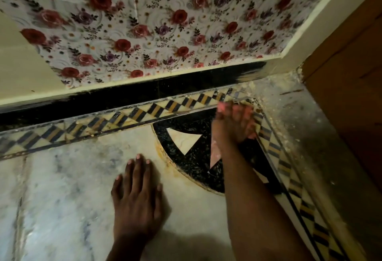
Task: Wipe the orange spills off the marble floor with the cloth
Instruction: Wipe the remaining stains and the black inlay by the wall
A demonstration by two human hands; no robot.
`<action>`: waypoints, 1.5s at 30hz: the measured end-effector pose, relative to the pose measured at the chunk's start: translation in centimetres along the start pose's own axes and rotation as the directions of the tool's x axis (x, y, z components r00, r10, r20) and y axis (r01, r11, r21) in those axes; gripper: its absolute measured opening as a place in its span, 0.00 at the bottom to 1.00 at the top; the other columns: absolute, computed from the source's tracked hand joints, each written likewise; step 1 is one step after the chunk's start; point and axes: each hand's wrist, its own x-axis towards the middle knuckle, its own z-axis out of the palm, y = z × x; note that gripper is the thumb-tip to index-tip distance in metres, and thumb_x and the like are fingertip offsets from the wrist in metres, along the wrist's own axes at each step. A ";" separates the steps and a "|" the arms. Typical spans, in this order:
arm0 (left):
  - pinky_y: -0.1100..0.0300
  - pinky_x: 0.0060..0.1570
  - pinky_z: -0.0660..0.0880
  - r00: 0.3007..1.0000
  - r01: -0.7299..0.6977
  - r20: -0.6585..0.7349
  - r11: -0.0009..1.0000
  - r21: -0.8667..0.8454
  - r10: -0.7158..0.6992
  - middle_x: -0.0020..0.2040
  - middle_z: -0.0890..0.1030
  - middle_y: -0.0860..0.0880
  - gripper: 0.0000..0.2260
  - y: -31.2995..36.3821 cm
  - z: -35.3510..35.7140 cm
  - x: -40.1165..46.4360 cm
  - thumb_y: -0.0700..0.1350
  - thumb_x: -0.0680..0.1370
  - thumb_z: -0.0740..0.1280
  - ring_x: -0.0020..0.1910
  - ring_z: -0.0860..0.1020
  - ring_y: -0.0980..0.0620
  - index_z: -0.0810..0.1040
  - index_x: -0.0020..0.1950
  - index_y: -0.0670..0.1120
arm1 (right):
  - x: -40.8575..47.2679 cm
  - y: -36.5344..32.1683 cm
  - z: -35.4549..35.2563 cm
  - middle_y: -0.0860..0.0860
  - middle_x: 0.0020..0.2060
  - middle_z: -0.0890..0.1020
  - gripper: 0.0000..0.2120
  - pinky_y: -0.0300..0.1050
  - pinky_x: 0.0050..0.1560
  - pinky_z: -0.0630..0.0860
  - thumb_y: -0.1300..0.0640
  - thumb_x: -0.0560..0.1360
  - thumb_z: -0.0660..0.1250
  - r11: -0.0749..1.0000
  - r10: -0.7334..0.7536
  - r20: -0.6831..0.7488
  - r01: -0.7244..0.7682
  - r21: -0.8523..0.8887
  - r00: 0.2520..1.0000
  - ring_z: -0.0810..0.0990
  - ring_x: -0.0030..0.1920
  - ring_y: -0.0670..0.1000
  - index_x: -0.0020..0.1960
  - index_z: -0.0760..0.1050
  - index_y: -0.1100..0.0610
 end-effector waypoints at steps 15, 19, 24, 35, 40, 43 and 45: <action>0.41 0.80 0.52 0.998 0.026 -0.055 0.999 -0.032 -0.028 0.88 0.49 0.50 0.30 0.8 -0.2 0.0 0.58 0.84 0.46 0.86 0.49 0.48 0.58 0.86 0.50 | 4.5 3.3 -2.7 0.52 0.87 0.41 0.30 0.69 0.82 0.39 0.39 0.86 0.45 0.988 0.155 0.008 -0.155 0.013 0.988 0.36 0.85 0.62 0.86 0.43 0.41; 0.41 0.81 0.52 0.999 0.020 -0.026 1.000 -0.014 -0.021 0.88 0.49 0.49 0.30 0.8 -0.3 0.2 0.57 0.84 0.48 0.86 0.48 0.49 0.58 0.86 0.49 | 1.0 0.8 -0.4 0.48 0.87 0.40 0.31 0.63 0.84 0.38 0.36 0.84 0.40 0.907 -0.399 0.113 0.409 -0.100 0.910 0.35 0.86 0.57 0.86 0.41 0.40; 0.42 0.81 0.50 1.000 0.015 -0.015 1.000 -0.010 -0.015 0.88 0.46 0.48 0.31 0.6 -0.3 0.0 0.58 0.84 0.47 0.86 0.45 0.48 0.54 0.86 0.48 | -4.2 10.0 -0.8 0.50 0.87 0.52 0.31 0.64 0.82 0.54 0.36 0.84 0.42 0.906 -0.399 0.012 0.396 -0.151 0.917 0.50 0.86 0.57 0.86 0.49 0.39; 0.41 0.80 0.54 1.000 0.000 -0.019 1.000 0.002 0.000 0.87 0.53 0.45 0.31 0.2 -0.2 0.1 0.57 0.84 0.50 0.86 0.52 0.45 0.60 0.85 0.46 | -9.4 -7.6 3.6 0.56 0.86 0.37 0.37 0.65 0.84 0.37 0.38 0.84 0.41 0.837 -0.530 0.181 0.545 -0.042 0.828 0.33 0.85 0.62 0.87 0.38 0.54; 0.43 0.80 0.52 0.999 -0.026 -0.037 1.000 0.015 0.027 0.87 0.52 0.46 0.31 -0.1 -0.1 0.0 0.58 0.84 0.48 0.86 0.52 0.45 0.59 0.85 0.47 | -7.2 -3.3 2.0 0.50 0.87 0.49 0.33 0.61 0.84 0.43 0.42 0.85 0.55 0.478 -0.844 0.241 0.875 -0.069 0.480 0.43 0.87 0.54 0.87 0.50 0.49; 0.44 0.81 0.50 0.999 -0.028 -0.038 1.000 0.014 0.028 0.88 0.48 0.47 0.31 0.0 0.1 -0.2 0.60 0.85 0.45 0.86 0.49 0.47 0.54 0.86 0.48 | 1.3 0.6 -0.9 0.54 0.87 0.46 0.40 0.61 0.85 0.44 0.42 0.84 0.63 0.764 -0.608 0.138 0.623 -0.168 0.782 0.43 0.86 0.57 0.87 0.45 0.51; 0.43 0.81 0.51 0.998 -0.032 -0.048 0.999 0.004 0.032 0.88 0.49 0.47 0.31 0.0 0.2 -0.1 0.59 0.84 0.45 0.86 0.49 0.47 0.55 0.86 0.48 | 4.4 4.1 -2.0 0.54 0.87 0.46 0.39 0.60 0.85 0.43 0.41 0.85 0.60 0.974 -0.211 0.000 0.210 -0.080 0.977 0.43 0.86 0.57 0.87 0.45 0.51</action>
